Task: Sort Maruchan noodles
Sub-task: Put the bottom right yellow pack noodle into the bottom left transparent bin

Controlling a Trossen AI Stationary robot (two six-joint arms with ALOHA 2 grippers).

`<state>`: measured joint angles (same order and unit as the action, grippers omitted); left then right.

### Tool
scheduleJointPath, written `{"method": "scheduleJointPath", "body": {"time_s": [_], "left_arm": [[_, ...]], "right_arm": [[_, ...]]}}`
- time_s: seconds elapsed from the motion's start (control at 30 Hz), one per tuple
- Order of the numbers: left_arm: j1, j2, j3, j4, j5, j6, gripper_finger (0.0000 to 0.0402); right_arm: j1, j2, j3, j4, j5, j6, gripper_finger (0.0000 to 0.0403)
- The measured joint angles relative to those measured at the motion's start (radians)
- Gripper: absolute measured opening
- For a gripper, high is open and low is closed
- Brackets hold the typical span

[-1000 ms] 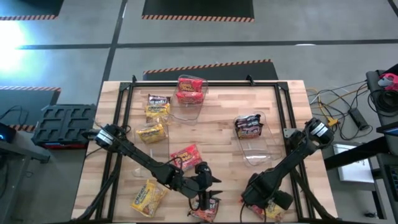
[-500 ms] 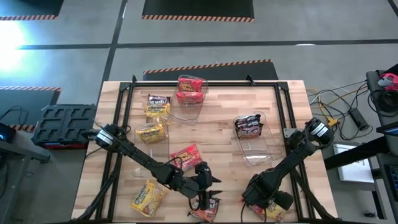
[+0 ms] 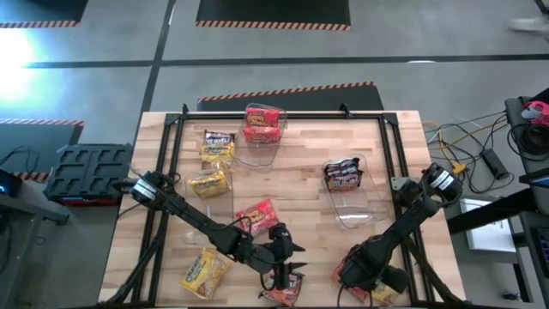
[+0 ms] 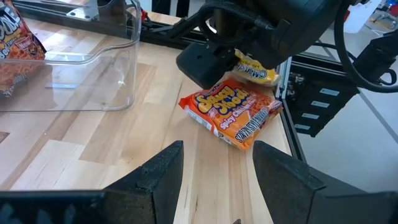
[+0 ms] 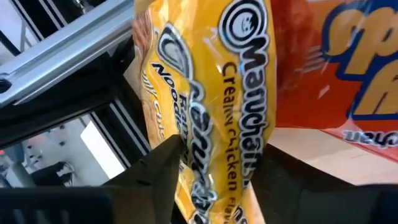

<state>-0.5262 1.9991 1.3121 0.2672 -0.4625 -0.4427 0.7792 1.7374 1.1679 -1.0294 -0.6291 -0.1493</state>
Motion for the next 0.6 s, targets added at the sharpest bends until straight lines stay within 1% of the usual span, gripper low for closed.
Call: {"method": "scheduleJointPath", "body": {"time_s": [0.1, 0.2, 0.4, 0.6], "left_arm": [[0.0, 0.0, 0.0, 0.0, 0.0, 0.0, 0.0176], [0.0, 0.0, 0.0, 0.0, 0.0, -0.001, 0.0176], [0.0, -0.001, 0.0, 0.0, 0.0, -0.003, 0.0176], [0.0, -0.022, 0.0, -0.006, 0.0, -0.003, 0.0176]], "right_arm": [[0.002, 0.0, 0.0, -0.002, -0.013, 0.028, 0.0135], [0.003, -0.002, 0.001, -0.001, -0.022, 0.044, 0.0119], [0.004, -0.002, 0.001, -0.005, -0.035, 0.087, 0.0118], [0.005, -0.007, 0.029, -0.049, -0.031, 0.1, 0.0117]]}}
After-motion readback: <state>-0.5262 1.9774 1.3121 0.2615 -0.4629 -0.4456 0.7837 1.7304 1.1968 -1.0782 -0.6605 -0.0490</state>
